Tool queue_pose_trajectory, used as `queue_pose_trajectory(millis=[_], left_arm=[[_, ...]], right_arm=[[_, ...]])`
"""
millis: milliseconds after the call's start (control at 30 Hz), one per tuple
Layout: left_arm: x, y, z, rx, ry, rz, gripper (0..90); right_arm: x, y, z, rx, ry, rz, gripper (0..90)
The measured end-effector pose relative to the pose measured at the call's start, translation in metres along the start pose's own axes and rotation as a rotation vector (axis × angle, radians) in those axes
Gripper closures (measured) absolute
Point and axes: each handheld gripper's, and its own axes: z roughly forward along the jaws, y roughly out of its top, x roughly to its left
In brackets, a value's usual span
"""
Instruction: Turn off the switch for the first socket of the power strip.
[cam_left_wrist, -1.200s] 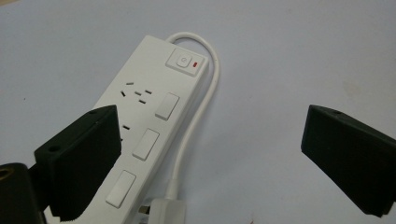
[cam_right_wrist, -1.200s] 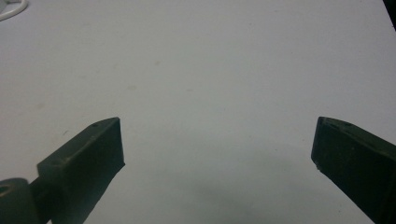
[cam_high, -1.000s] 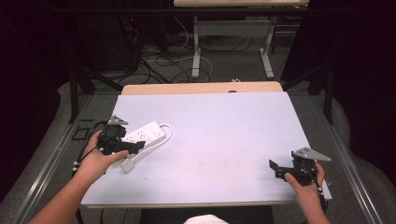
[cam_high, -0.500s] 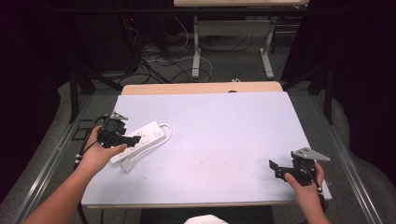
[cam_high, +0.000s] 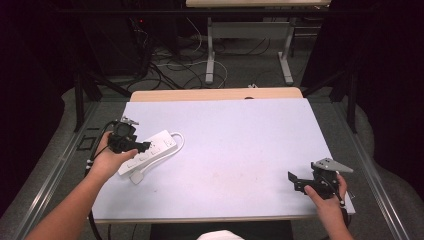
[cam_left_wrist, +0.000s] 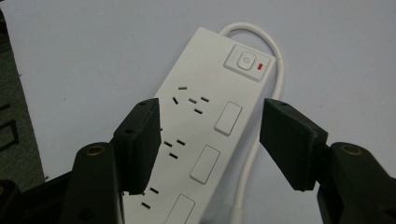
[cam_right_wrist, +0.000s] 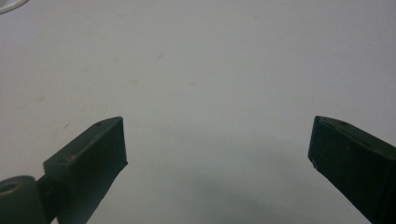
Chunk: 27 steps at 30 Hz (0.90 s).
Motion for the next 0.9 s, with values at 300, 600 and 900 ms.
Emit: queue_pose_trajectory(millis=[300, 600, 900], left_arm=[[0.008, 0.002, 0.010, 0.036, -0.019, -0.030, 50.6], [0.013, -0.001, 0.019, 0.055, -0.007, -0.062, 65.2], [0.014, -0.002, 0.028, 0.081, -0.018, -0.113, 81.3]], right_arm=[[-0.001, 0.000, 0.000, -0.006, 0.003, -0.007, 4.5], [0.000, 0.000, 0.001, -0.002, 0.014, -0.003, 4.5], [-0.001, 0.000, 0.001, 0.000, 0.016, 0.002, 4.8]])
